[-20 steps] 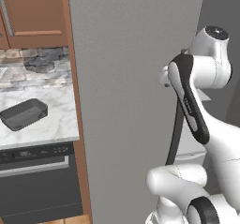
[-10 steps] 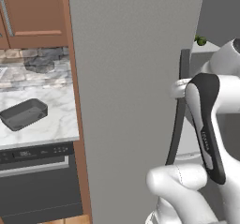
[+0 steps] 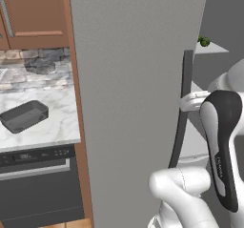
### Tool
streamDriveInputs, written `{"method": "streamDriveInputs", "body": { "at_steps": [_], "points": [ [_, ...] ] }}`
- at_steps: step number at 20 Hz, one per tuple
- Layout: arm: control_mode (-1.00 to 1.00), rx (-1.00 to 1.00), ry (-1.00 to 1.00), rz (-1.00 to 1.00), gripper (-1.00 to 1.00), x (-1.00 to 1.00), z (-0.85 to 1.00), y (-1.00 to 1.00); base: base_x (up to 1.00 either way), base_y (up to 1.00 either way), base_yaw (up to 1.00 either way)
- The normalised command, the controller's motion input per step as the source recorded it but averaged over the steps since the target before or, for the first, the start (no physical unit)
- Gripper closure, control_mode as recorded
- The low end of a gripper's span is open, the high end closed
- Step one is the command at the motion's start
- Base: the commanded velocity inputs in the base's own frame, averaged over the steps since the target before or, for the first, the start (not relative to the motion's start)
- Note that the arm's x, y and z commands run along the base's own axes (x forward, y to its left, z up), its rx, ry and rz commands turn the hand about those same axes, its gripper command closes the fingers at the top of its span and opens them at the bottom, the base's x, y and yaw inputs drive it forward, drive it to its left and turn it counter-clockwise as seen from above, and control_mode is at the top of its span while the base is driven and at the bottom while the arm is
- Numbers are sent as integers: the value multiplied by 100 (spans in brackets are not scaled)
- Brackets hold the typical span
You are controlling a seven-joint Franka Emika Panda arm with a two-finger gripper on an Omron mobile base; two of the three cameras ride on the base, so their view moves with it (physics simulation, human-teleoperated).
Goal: Take the squash and avocado out of the freezer and place them in the tupperware container on the counter. Then put the tupperware containing the vegetables back in the freezer.
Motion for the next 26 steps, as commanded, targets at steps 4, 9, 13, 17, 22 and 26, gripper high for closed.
{"method": "streamDriveInputs", "body": {
  "at_steps": [4, 9, 13, 17, 22, 26],
  "points": [
    [-100, 0, 0, 0, -100, 0, 0, 0, 0, 0, 0],
    [100, 0, 0, 0, -100, 0, 0, 0, 0, -24, 0],
    [100, 0, 0, 0, -100, 0, 0, 0, 3, -83, 0],
    [100, 0, 0, 0, -100, 0, 0, 0, 17, -71, 0],
    [100, 0, 0, 0, -100, 0, 0, 0, 37, -25, 0],
    [100, 0, 0, 0, -100, 0, 0, 0, 57, -2, 0]
  ]
}}
